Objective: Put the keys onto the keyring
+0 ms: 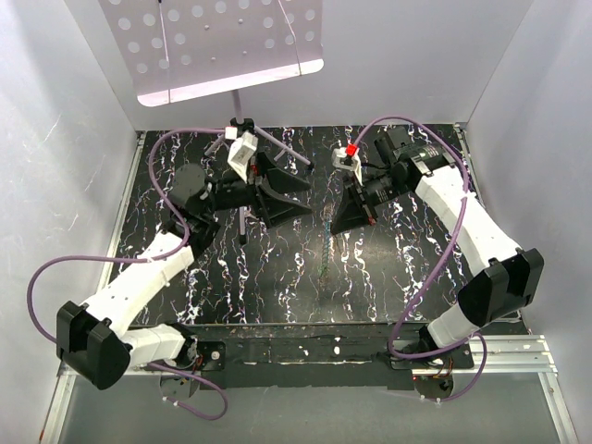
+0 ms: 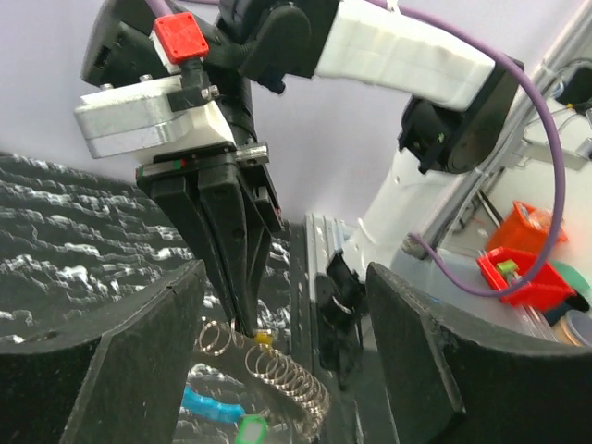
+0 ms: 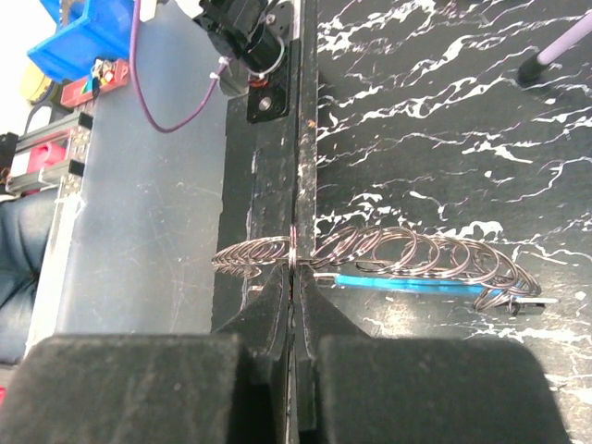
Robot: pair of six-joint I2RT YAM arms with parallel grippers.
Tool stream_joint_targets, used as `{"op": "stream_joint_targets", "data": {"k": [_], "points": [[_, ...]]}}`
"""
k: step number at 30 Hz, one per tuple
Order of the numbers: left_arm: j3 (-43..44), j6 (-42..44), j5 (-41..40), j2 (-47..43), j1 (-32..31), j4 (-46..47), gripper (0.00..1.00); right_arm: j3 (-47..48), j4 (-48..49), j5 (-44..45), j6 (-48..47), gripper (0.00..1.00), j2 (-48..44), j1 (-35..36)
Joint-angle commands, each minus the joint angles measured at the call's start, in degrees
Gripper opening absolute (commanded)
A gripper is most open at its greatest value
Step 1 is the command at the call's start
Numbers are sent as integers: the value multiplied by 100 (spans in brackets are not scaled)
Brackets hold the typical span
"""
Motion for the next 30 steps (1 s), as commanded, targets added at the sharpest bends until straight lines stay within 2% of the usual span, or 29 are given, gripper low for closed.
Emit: {"op": "stream_joint_targets", "data": {"k": [1, 4, 12, 30], "points": [[791, 1334, 972, 284, 59, -3444, 70, 218, -837, -116, -672, 1, 234, 15], [1187, 1520, 1333, 644, 59, -4272, 70, 411, -1294, -134, -1015, 1, 541, 15], [1487, 1283, 1439, 1093, -72, -4318, 68, 623, -1612, -248, -1227, 1, 929, 23], [2427, 2679, 130, 1744, -512, -6180, 49, 799, -1964, -441, -1517, 1, 1131, 15]]}}
